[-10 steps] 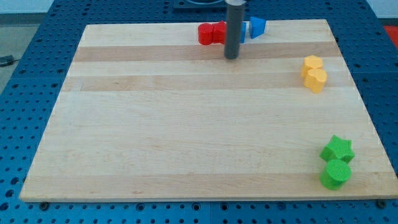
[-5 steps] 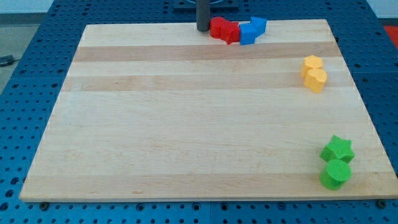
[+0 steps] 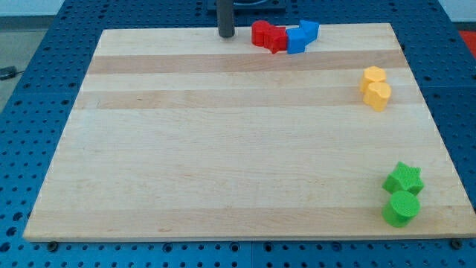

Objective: Move red circle downwards

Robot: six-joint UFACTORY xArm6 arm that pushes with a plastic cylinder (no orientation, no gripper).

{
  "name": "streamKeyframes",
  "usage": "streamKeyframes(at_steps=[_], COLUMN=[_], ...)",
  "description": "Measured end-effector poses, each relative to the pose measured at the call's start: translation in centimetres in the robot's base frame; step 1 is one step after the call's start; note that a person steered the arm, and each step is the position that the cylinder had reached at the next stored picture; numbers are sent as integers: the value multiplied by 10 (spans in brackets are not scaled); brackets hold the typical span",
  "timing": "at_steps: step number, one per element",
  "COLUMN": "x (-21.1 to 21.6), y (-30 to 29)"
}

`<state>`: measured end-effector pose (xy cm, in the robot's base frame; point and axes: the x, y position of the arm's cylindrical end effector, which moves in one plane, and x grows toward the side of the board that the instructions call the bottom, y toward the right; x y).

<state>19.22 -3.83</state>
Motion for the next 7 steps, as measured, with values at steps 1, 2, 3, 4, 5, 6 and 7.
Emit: streamKeyframes(at_steps=[1, 2, 3, 4, 5, 6, 7], x=[2, 2, 13, 34, 55, 73, 73], y=[28, 82, 84, 79, 78, 78, 77])
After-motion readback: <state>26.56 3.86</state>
